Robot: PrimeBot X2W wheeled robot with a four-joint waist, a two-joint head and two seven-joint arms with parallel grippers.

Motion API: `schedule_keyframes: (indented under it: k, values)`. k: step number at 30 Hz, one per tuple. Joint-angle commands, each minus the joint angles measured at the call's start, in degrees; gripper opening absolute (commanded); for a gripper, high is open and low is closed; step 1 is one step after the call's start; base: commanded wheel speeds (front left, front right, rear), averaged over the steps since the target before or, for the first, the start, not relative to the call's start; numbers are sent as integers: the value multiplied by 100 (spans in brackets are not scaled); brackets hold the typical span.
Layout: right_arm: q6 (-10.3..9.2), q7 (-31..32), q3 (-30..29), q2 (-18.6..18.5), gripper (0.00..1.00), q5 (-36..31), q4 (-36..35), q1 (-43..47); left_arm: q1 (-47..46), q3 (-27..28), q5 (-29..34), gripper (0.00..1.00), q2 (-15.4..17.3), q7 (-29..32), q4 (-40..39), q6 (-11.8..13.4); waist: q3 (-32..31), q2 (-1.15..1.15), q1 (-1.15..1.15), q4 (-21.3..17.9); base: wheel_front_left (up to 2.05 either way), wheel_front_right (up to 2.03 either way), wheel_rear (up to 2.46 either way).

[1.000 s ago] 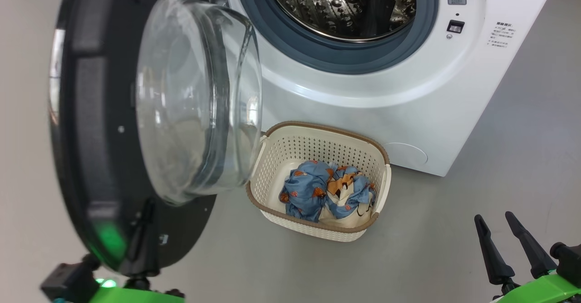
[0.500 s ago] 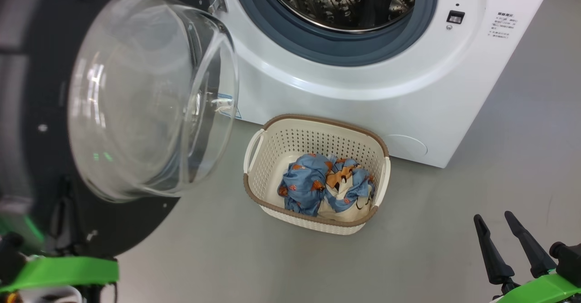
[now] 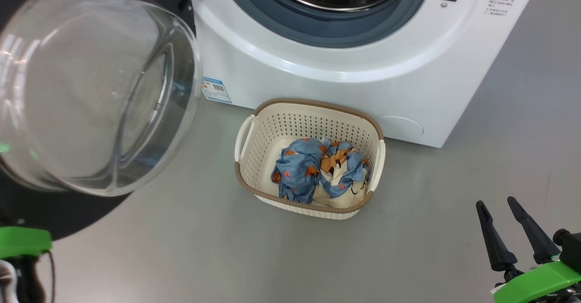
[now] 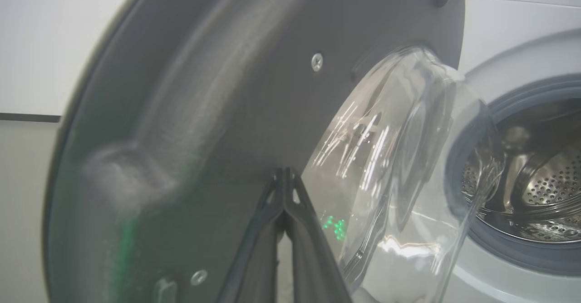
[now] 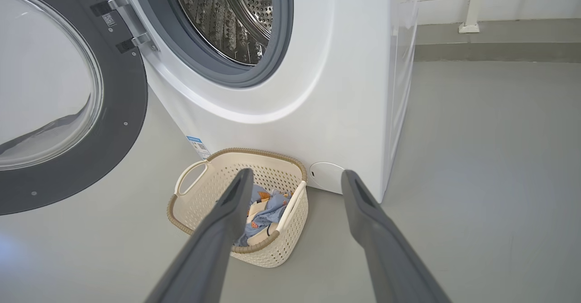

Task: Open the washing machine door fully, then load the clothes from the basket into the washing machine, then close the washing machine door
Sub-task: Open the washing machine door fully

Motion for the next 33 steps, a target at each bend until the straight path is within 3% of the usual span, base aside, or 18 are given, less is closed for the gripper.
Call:
schedule_keyframes:
  k: [1,26,33]
  values:
    - [9,-69,79,-136,100,-64,-157,-93,-252,359,71,0,369,-34,-28,26,87,0,0,-46,0,0,0]
    - [9,-69,22,-144,100,-157,-253,-521,-1831,2131,913,0,1261,-34,1823,-411,827,0,0,-400,0,0,0]
    - [9,-69,50,-166,100,-181,-283,-611,-2119,2405,1036,0,1541,-34,2286,-512,971,0,0,-481,0,0,0]
